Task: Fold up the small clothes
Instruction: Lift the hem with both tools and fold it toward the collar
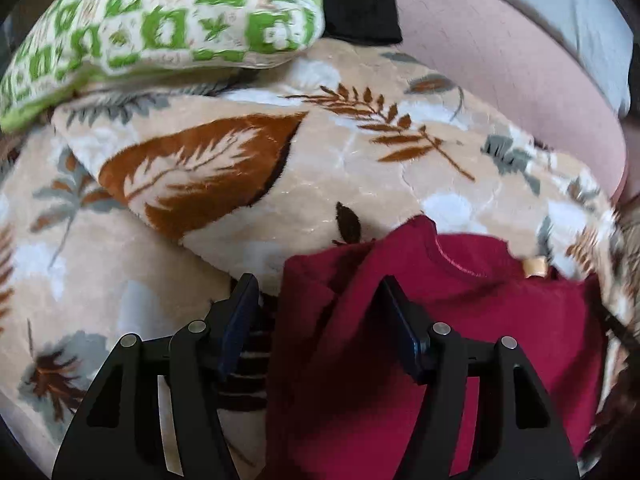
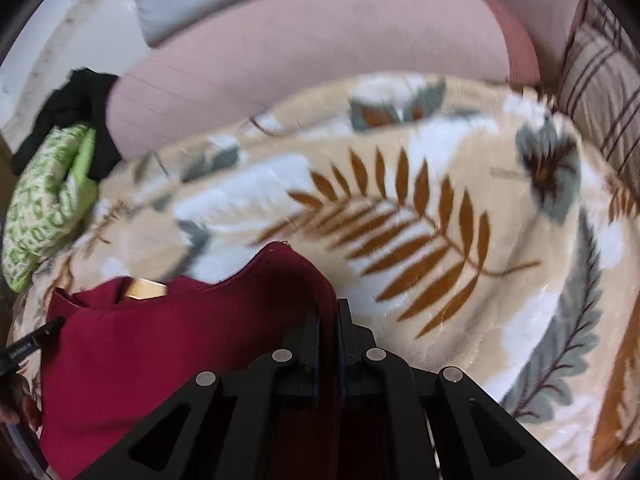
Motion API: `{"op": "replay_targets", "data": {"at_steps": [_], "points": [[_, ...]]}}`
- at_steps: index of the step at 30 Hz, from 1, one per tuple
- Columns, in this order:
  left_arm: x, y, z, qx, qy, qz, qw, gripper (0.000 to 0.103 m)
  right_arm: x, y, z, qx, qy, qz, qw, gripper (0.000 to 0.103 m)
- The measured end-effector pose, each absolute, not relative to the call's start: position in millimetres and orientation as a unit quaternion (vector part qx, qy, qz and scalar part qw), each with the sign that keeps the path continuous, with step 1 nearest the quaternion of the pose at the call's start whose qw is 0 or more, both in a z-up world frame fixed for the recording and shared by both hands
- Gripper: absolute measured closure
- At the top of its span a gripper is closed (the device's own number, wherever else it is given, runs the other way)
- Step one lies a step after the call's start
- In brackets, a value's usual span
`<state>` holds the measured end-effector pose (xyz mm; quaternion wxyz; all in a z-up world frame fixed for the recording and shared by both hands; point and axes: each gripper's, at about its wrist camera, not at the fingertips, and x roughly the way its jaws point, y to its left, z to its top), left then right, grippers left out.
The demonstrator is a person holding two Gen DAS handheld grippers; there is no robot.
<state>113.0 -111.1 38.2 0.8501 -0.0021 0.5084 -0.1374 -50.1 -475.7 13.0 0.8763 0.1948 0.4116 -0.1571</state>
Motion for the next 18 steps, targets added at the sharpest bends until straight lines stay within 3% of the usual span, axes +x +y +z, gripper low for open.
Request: {"op": "replay_targets", "data": {"at_steps": [1, 2, 4, 9, 14, 18], "points": [[109.9, -106.3, 42.2, -0.006, 0.505, -0.139, 0.852, 0.040, -54.9, -476.0, 17.1, 0.197, 0.406, -0.156, 0.878, 0.094], [102.5, -99.2, 49.7, -0.005, 0.498, -0.143, 0.855, 0.040, -60.5, -475.5, 22.8, 0.201, 0.401, -0.159, 0.879, 0.076], [91.1, -88.7, 59.2, 0.001, 0.492, -0.153, 0.857, 0.040, -80.4, -472.9, 39.2, 0.207, 0.382, -0.168, 0.885, 0.062], [40.4, -46.5, 77.7, -0.020, 0.480, -0.196, 0.855, 0.040, -124.1, -438.6, 61.2, 0.185, 0.384, -0.092, 0.900, 0.062], [-8.3, -32.3, 62.8, -0.036, 0.508, -0.232, 0.829, 0.040, -128.7, -399.2, 20.0, 0.094, 0.446, -0.082, 0.886, 0.062], [-31.5, -38.1, 44.6, -0.017, 0.512, -0.238, 0.825, 0.040, -116.7, -379.9, 53.6, 0.095, 0.439, -0.080, 0.890, 0.062]]}}
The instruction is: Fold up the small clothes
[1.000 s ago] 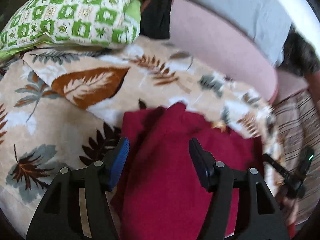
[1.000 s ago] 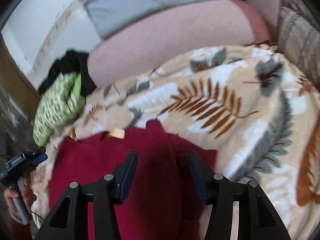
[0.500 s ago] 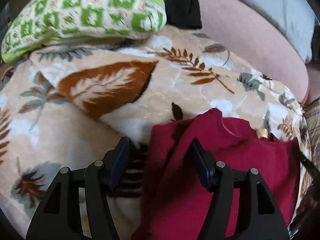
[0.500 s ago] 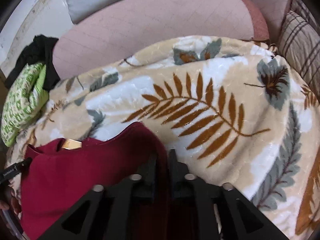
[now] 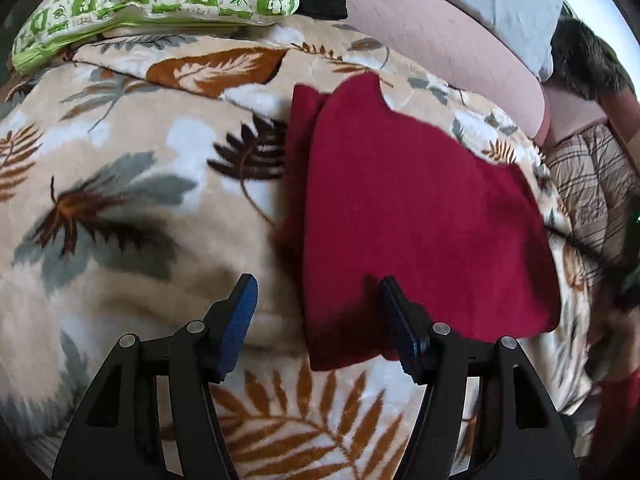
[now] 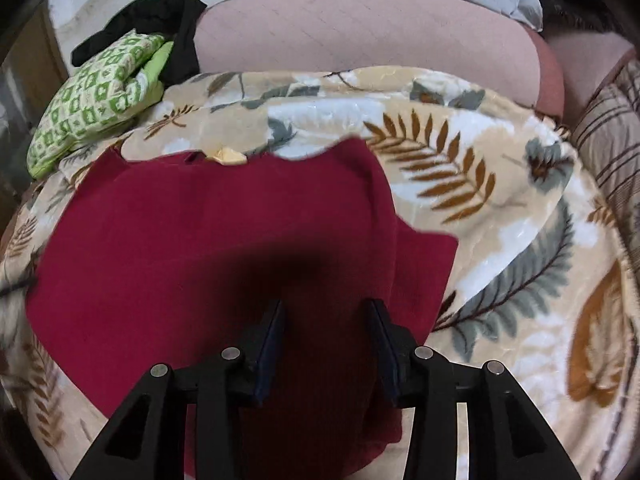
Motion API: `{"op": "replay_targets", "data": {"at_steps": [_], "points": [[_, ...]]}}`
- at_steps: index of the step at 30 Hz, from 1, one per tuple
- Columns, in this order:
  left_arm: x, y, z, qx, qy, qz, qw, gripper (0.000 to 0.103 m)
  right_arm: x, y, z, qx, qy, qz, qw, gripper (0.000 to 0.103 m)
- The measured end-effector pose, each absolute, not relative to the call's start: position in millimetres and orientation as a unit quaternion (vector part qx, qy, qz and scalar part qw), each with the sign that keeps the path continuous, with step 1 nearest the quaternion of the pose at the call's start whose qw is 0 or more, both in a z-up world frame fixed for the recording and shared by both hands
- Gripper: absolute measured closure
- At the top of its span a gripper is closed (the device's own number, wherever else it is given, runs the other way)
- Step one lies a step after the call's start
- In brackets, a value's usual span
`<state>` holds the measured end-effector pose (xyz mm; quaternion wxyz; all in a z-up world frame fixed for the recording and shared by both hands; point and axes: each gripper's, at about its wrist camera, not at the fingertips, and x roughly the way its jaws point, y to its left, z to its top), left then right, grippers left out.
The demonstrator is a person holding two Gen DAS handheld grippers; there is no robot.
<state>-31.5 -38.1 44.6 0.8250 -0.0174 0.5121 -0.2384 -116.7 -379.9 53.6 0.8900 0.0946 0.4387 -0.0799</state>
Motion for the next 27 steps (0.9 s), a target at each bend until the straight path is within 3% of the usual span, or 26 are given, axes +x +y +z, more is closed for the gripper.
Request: {"op": "replay_targets", "data": {"at_steps": [6, 19, 21, 23, 27], "points": [[-31.0, -37.6, 32.6, -0.032, 0.508, -0.233, 0.829, 0.040, -59.4, -325.1, 86.3, 0.175, 0.404, 0.048, 0.897, 0.058], [-19.1, -32.9, 27.3, -0.030, 0.504, -0.237, 0.830, 0.039, 87.8, -215.5, 44.2, 0.196, 0.494, 0.081, 0.843, 0.058], [-19.2, -32.0, 27.1, -0.030, 0.504, -0.239, 0.830, 0.039, 98.7, -215.1, 29.8, 0.201, 0.514, 0.068, 0.831, 0.065], [-18.9, -31.2, 28.0, -0.031, 0.504, -0.241, 0.829, 0.039, 102.7, -215.4, 26.1, 0.192, 0.512, 0.065, 0.835, 0.092], [-14.7, -30.1, 27.6, -0.033, 0.505, -0.240, 0.828, 0.039, 102.3, -212.9, 37.2, 0.185, 0.480, 0.078, 0.854, 0.095]]}}
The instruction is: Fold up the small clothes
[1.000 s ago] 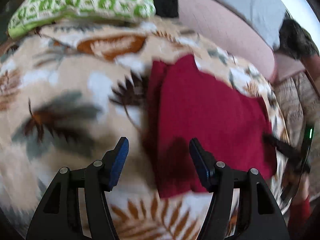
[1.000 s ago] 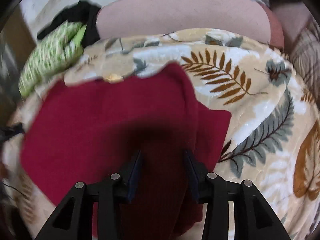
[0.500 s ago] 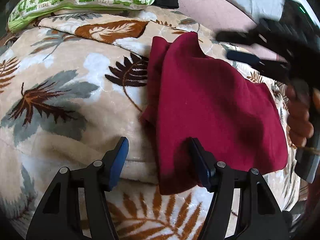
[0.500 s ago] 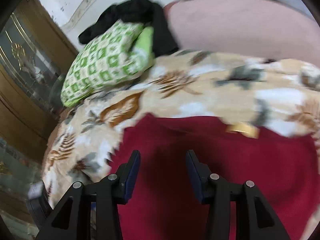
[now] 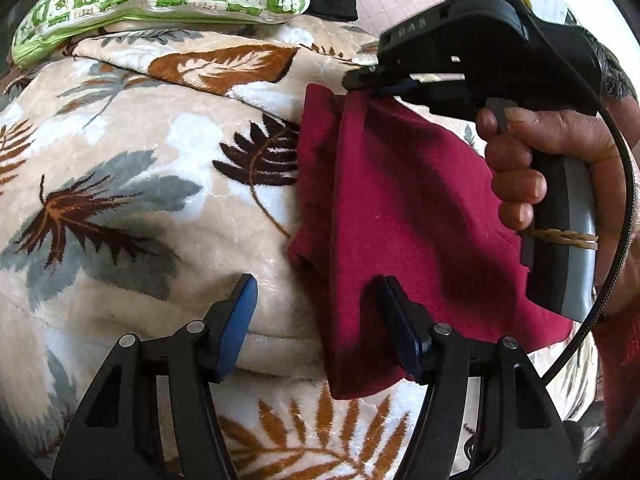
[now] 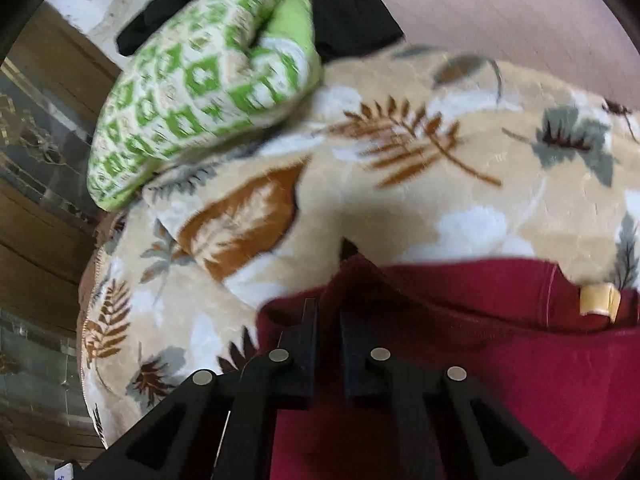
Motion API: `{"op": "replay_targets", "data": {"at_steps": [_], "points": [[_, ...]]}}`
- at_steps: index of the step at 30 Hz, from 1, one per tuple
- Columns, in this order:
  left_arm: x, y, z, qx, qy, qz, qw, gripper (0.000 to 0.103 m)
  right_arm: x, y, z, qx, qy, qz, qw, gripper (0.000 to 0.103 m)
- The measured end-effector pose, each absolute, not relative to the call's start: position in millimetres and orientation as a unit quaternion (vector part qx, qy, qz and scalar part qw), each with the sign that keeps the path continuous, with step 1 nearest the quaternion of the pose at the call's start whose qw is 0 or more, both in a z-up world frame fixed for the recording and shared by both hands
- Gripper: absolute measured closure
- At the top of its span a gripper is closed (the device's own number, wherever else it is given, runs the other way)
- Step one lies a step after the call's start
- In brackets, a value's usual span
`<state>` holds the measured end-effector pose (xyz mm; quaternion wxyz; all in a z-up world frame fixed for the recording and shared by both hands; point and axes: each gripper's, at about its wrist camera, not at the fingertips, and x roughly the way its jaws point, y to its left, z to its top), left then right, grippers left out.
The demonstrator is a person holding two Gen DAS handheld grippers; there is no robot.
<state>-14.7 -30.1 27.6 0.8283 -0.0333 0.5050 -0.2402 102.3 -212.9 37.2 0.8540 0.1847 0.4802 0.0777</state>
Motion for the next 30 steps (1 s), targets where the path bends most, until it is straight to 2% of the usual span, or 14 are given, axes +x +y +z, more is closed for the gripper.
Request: {"op": "replay_targets", "data": {"at_steps": [7, 9, 10, 11, 12, 16, 23, 30], "points": [[-11.7, -29.2, 23.5, -0.032, 0.506, -0.234, 0.829, 0.039, 119.4, -203.5, 9.5, 0.188, 0.486, 0.083, 0.850, 0.095], [-12.5, -30.6, 23.7, -0.028, 0.506, -0.234, 0.830, 0.039, 110.8, -209.7, 14.8, 0.195, 0.472, 0.092, 0.855, 0.091], [-12.7, -31.3, 23.8, -0.024, 0.505, -0.234, 0.830, 0.039, 103.3, -214.8, 20.5, 0.204, 0.468, 0.099, 0.854, 0.078], [-12.7, -31.7, 23.7, -0.022, 0.505, -0.233, 0.831, 0.039, 92.5, -220.9, 27.2, 0.215, 0.463, 0.110, 0.853, 0.060], [-12.6, -31.3, 23.9, -0.022, 0.505, -0.233, 0.831, 0.039, 81.4, -226.1, 32.8, 0.221, 0.455, 0.118, 0.854, 0.058], [-11.7, -28.8, 23.6, -0.029, 0.507, -0.234, 0.829, 0.039, 16.2, -256.7, 52.4, 0.189, 0.432, 0.094, 0.877, 0.058], [-14.4, -32.5, 24.1, -0.026, 0.503, -0.227, 0.834, 0.039, -86.0, -344.1, 50.1, 0.054, 0.405, -0.106, 0.906, 0.058], [-10.8, -37.5, 27.6, -0.032, 0.496, -0.227, 0.838, 0.039, -101.9, -423.6, 40.8, 0.129, 0.390, -0.187, 0.892, 0.058]]}}
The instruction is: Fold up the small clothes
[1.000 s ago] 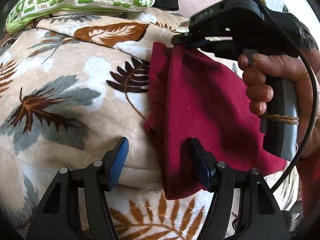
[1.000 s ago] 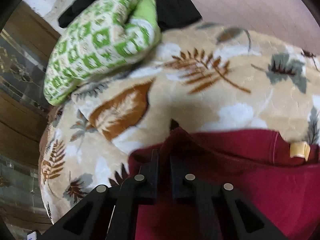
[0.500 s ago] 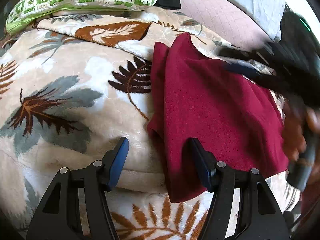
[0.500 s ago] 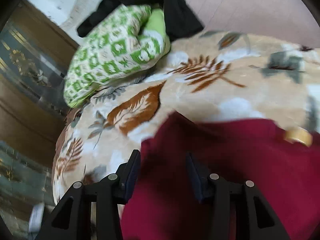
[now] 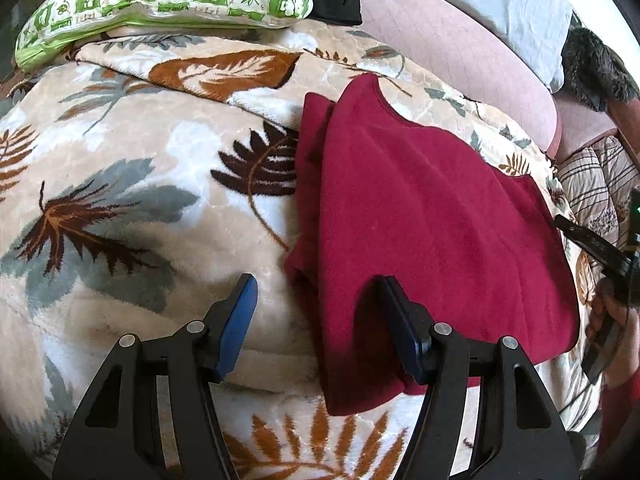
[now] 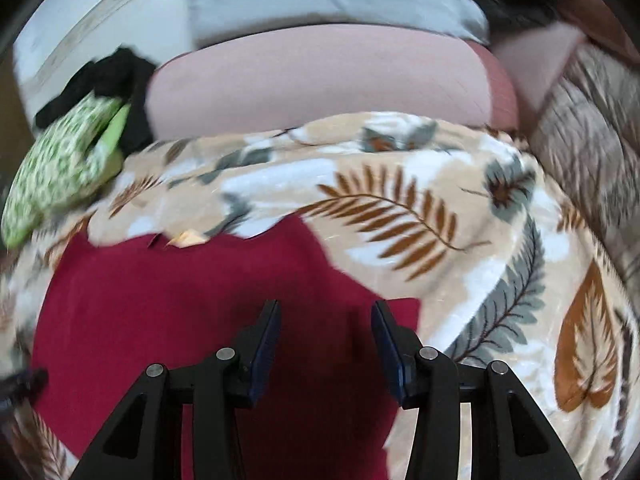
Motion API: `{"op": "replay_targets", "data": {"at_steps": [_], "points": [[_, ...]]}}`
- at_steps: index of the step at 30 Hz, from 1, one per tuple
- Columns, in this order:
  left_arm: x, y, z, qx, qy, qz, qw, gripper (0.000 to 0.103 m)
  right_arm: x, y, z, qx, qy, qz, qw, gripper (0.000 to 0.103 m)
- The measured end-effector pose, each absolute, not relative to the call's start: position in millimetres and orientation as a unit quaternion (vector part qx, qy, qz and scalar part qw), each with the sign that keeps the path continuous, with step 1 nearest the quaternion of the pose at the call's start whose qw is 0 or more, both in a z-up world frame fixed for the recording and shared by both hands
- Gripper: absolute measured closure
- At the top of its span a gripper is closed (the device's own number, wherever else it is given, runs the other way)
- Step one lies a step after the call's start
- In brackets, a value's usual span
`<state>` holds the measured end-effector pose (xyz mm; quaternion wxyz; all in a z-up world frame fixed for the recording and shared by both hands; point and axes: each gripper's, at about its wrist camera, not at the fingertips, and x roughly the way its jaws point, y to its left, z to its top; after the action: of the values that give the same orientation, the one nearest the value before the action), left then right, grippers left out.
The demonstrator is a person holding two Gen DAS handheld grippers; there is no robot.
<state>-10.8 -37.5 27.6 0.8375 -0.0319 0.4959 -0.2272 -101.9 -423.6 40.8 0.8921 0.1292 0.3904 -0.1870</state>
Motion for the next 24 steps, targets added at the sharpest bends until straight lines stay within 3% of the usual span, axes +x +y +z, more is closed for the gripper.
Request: {"op": "replay_targets", "data": {"at_steps": [5, 6, 7, 8, 17, 24], "points": [[-9.8, -43.8, 28.8, -0.029, 0.493, -0.231, 0.839, 0.039, -71.7, -439.6, 26.2, 0.155, 0.404, -0.153, 0.889, 0.060], [-9.7, -45.5, 29.0, -0.026, 0.492, -0.231, 0.839, 0.039, -66.5, -441.0, 23.6, 0.160, 0.409, -0.141, 0.887, 0.066], [-9.5, -46.8, 29.3, -0.024, 0.492, -0.231, 0.839, 0.039, -62.4, -441.2, 21.7, 0.155, 0.420, -0.137, 0.884, 0.090], [-9.4, -48.1, 29.9, -0.023, 0.491, -0.232, 0.840, 0.039, -61.8, -439.8, 22.2, 0.144, 0.423, -0.145, 0.883, 0.095], [-7.6, -56.9, 29.3, -0.010, 0.489, -0.232, 0.841, 0.039, -71.5, -459.4, 11.9, 0.149, 0.425, -0.187, 0.873, 0.095], [-10.7, -54.2, 39.7, -0.019, 0.484, -0.235, 0.843, 0.039, -109.6, -432.6, 51.1, 0.156, 0.402, -0.148, 0.890, 0.088]]}}
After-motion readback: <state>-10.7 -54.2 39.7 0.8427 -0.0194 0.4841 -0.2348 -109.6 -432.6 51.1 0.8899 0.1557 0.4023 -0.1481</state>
